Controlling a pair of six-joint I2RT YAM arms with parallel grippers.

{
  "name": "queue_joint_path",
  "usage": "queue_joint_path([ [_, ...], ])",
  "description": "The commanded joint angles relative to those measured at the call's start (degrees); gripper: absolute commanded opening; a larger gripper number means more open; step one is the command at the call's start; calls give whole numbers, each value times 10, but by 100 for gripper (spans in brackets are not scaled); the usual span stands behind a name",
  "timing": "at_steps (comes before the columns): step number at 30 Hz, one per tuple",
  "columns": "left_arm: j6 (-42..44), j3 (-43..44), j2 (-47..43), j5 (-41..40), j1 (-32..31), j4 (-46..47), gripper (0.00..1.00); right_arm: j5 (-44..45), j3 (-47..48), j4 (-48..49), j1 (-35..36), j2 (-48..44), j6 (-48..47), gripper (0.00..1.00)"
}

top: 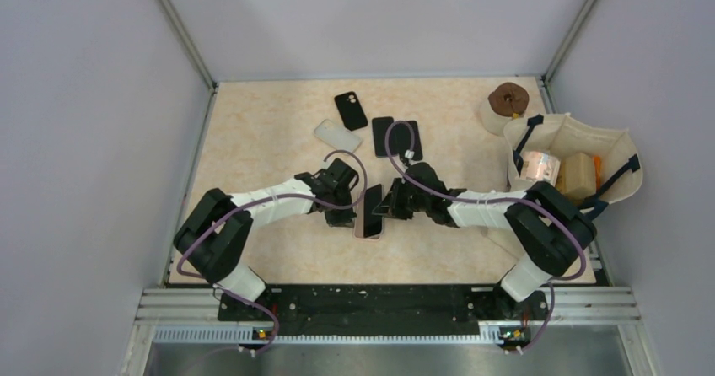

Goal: Put the phone into the phone case

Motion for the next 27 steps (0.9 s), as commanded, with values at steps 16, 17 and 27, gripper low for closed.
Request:
queue_joint_path([
  [16,-41,-32,1,42,-14,71,0,22,-48,109,27,8,99,0],
  [17,-41,-33,0,43,-14,72,0,27,-48,106,31,9,99,0],
  [27,-42,-30,-2,42,-17,71,0,36,-28,72,40,39,56,0],
])
